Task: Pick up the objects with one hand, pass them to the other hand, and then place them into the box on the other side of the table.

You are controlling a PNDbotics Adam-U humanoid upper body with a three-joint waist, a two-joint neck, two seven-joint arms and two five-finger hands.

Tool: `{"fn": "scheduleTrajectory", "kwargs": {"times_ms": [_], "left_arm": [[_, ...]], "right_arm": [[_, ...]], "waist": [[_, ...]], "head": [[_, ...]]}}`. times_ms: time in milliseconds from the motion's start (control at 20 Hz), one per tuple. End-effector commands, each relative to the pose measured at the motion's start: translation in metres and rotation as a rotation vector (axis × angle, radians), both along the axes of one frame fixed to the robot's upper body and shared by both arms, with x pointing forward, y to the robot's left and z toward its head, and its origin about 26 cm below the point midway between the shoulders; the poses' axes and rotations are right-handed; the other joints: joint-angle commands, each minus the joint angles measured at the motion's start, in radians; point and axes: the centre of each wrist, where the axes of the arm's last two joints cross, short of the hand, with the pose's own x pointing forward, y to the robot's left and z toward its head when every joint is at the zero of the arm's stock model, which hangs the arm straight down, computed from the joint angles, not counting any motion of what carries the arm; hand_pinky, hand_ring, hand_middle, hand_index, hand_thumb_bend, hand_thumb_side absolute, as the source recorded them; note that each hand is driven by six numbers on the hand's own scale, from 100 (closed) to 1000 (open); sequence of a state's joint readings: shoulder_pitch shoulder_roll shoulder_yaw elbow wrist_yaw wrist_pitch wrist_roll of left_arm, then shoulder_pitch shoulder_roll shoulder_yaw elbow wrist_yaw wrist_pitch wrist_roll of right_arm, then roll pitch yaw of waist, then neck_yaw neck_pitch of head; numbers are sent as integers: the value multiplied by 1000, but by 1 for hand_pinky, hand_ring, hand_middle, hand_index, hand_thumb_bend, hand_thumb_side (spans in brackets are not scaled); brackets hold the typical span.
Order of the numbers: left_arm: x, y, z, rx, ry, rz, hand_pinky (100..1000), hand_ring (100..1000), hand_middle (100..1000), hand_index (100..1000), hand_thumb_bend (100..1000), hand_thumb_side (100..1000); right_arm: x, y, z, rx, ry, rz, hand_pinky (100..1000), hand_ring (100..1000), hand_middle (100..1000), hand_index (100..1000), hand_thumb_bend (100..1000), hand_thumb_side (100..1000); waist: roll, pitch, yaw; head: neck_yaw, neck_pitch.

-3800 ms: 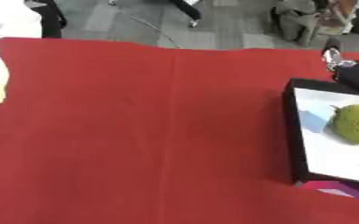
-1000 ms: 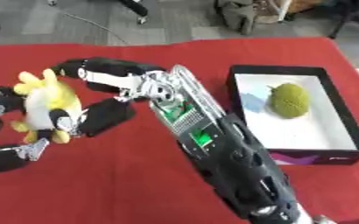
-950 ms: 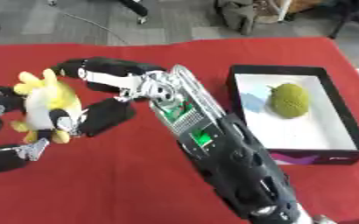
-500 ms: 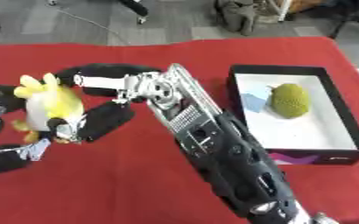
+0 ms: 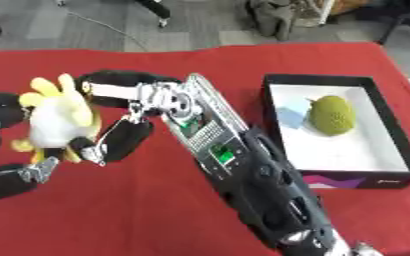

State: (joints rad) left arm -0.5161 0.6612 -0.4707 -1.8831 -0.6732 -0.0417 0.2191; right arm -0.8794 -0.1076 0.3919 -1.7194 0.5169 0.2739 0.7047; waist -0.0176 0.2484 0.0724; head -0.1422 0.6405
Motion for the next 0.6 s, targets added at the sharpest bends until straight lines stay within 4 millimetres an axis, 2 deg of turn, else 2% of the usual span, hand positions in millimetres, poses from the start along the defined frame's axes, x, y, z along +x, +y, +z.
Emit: {"fn": "scheduleTrajectory", "kwargs": {"times_ms": [50,200,300,350,450,500,550,600], "left_arm": [[-3,-3,13,-42,-51,-29,618,492,397,503,100,329],[-2,-4,11,-58,-44,-26,618,493,400,510,100,332],[-2,-4,10,-64,-40,-23,618,498,412,530,100,295],[-1,-4,9,-66,-35,-20,622,506,427,550,100,218],[-1,-2,8,-68,-26,-5,643,536,467,595,100,138],[-1,-1,7,-70,-20,7,664,569,506,647,100,162],[0,2,5,-75,-4,31,680,594,538,687,155,217],[2,5,3,-85,22,64,707,643,595,757,285,316]], "right_arm": [[-2,2,4,104,26,-38,970,1000,589,733,100,149],[-4,2,4,204,73,-71,953,1000,572,673,100,137],[-5,3,3,244,100,-82,948,1000,577,658,100,140],[-5,3,2,255,109,-84,945,1000,571,632,100,143],[-5,2,2,272,119,-88,942,1000,553,584,100,133],[-5,1,3,279,122,-89,940,1000,543,558,100,115],[-6,0,3,287,125,-89,939,1000,534,542,100,101],[-6,-4,4,294,125,-89,938,1000,522,522,100,100]], "waist": [[3,-22,1],[3,-21,1],[3,-21,0],[3,-20,0],[3,-20,-1],[4,-21,-1],[4,-21,-1],[4,-21,-2]], "head": [[0,4],[-1,4],[-1,4],[-1,5],[-2,5],[-2,5],[-2,5],[-1,5]]}}
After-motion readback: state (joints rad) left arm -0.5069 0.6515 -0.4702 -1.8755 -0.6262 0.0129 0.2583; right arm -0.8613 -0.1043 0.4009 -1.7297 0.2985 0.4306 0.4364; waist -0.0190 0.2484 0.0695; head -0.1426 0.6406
